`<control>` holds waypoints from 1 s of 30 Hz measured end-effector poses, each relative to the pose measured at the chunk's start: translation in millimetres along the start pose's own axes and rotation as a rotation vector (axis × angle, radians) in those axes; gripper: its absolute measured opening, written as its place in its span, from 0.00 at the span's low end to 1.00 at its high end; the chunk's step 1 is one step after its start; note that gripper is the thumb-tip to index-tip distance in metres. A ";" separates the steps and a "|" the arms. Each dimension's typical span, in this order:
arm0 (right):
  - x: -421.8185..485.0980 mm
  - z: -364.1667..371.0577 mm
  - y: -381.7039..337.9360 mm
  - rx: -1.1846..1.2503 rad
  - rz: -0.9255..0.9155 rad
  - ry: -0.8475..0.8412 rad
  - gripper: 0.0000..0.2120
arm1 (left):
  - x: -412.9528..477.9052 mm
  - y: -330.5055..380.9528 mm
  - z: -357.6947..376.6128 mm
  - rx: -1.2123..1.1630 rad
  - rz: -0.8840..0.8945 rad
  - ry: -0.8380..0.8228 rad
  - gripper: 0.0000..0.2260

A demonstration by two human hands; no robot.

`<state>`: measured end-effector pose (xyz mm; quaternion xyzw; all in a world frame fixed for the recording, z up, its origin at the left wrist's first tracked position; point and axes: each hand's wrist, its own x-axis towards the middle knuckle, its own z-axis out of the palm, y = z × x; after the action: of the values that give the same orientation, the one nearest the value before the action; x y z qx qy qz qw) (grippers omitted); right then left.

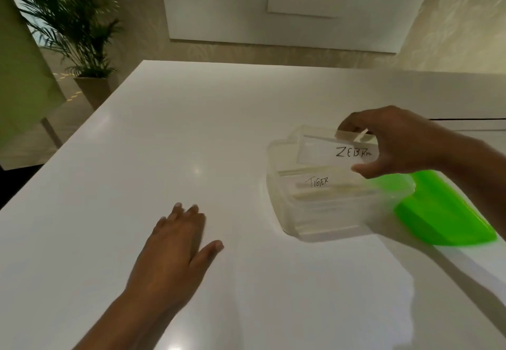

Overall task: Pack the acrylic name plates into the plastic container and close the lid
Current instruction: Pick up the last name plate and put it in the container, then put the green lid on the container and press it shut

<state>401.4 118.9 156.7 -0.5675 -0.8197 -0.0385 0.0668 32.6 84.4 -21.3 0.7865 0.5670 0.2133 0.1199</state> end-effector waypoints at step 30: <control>-73.6 62.2 -42.4 0.467 -0.194 0.602 0.05 | -6.1 15.5 7.4 0.034 -0.117 0.046 0.24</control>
<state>383.1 44.5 84.5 -0.4201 -0.8001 -0.0220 0.4276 47.5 73.9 -22.3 0.7490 0.6180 0.2142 0.1056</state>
